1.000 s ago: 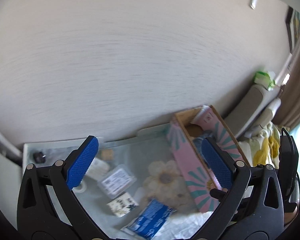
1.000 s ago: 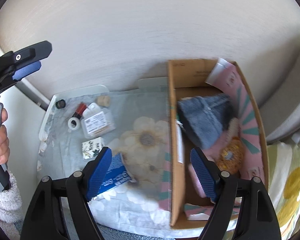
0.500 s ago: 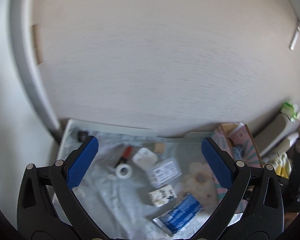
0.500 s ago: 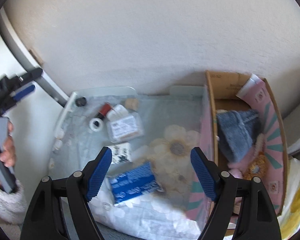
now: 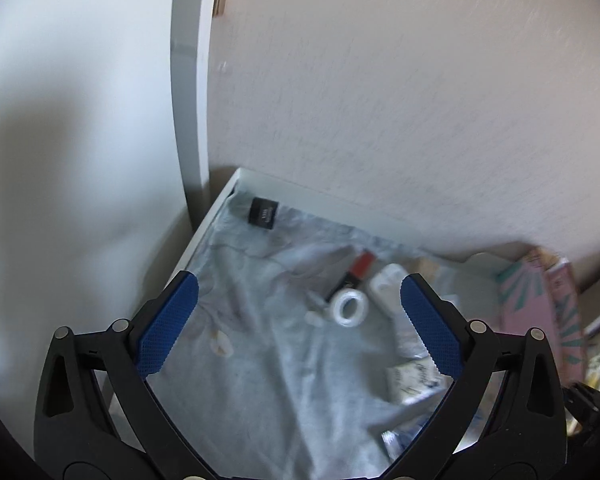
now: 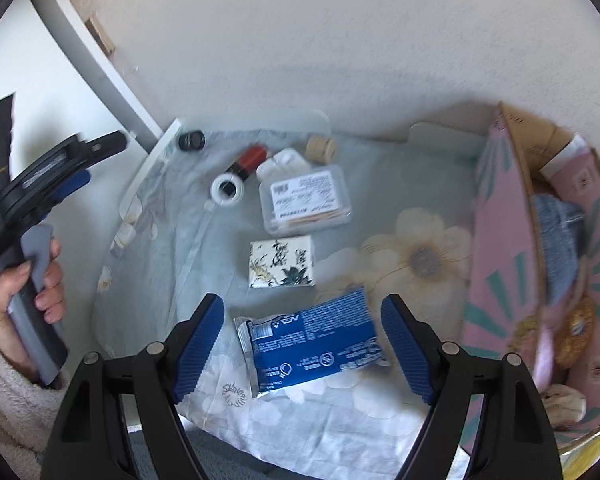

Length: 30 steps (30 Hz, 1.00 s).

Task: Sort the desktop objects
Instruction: 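Move both open tools back over the tray, then grasp the black KANS jar with the left tool while the right tool approaches the cotton-swab box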

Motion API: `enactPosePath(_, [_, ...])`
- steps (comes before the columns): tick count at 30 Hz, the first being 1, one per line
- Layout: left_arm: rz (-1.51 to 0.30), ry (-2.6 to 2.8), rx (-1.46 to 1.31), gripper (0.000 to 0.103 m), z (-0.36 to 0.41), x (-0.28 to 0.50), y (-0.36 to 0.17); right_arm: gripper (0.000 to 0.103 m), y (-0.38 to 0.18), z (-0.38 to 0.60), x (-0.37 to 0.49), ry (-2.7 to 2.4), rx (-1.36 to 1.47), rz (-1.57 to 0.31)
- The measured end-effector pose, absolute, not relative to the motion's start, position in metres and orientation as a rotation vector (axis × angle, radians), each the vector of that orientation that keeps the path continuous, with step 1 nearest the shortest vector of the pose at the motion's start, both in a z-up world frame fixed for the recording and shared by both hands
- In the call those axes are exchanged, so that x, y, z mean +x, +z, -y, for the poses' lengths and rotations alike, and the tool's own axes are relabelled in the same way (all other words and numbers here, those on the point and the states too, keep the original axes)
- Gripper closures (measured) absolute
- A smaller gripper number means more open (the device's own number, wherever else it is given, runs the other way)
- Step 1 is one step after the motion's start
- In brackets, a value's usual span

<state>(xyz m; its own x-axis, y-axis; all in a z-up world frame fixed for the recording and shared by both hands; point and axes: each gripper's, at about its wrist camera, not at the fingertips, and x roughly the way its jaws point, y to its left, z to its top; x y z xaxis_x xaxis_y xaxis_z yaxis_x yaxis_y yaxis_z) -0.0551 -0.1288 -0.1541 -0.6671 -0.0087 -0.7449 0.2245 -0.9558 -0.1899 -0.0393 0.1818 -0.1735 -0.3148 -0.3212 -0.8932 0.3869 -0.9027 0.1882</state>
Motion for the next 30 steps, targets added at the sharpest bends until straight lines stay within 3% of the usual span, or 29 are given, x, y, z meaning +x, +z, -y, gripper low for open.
enactPosePath(6, [-0.207, -2.713, 1.157, 0.010, 0.129, -0.112, -0.199, 0.025, -0.197, -0.169, -0.047, -2.246, 1.499, -0.121])
enactPosePath(11, [-0.132, -2.707, 1.252, 0.026, 0.141, -0.164, -0.242, 0.025, -0.210, -0.162, -0.070, -2.288, 1.507, -0.141])
enactPosePath(16, [-0.114, -2.710, 1.294, 0.028, 0.149, -0.182, -0.263, 0.025, -0.225, -0.145, -0.111, -2.322, 1.508, -0.215])
enactPosePath(20, [-0.106, -2.709, 1.303, 0.035, 0.153, -0.187, -0.271, 0.025, -0.239, -0.129, -0.133, -2.276, 1.506, -0.227])
enactPosePath(30, [-0.100, -2.711, 1.334, 0.038, 0.155, -0.194, -0.275, 0.025, -0.235, -0.109, -0.138, -2.238, 1.495, -0.309])
